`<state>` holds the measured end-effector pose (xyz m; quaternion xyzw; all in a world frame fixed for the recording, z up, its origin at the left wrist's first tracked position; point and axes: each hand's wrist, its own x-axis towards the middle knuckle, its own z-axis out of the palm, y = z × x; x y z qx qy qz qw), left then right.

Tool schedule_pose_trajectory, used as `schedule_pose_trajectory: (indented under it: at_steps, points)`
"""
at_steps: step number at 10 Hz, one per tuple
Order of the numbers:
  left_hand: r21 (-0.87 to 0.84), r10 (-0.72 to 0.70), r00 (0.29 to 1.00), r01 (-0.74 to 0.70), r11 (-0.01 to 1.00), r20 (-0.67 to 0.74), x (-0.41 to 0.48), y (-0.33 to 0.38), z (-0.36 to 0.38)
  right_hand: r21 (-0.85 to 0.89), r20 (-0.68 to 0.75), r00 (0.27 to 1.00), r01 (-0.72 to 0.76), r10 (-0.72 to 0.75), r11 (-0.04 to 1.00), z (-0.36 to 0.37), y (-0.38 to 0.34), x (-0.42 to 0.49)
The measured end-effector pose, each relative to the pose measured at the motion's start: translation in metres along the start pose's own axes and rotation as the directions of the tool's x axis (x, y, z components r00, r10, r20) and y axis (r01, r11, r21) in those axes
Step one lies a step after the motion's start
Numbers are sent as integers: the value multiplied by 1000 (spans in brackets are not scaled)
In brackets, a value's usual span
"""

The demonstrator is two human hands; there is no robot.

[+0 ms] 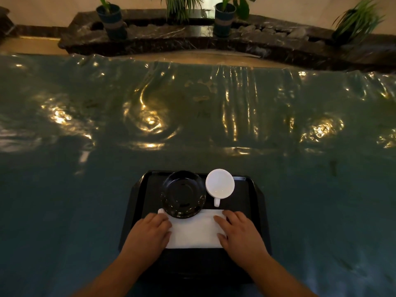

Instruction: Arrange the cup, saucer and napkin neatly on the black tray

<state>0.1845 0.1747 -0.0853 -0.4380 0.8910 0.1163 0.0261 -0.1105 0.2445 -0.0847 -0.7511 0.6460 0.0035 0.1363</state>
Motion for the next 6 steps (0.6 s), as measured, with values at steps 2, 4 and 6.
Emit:
schedule_pose_trajectory:
  at_steps: [2,4,6]
  points:
    - [-36,-50,998,51,998,42,3,1,-9,-45,18,1000,5,-4,999,7,2,0]
    - [-57,-99,994,101,993,50,15,-1,-27,15,-31,998,-46,47,999,-8,-3,4]
    - [-166,-206,967,181,969,-147,42,1,-61,147,-206,973,-73,102,987,-58,-3,32]
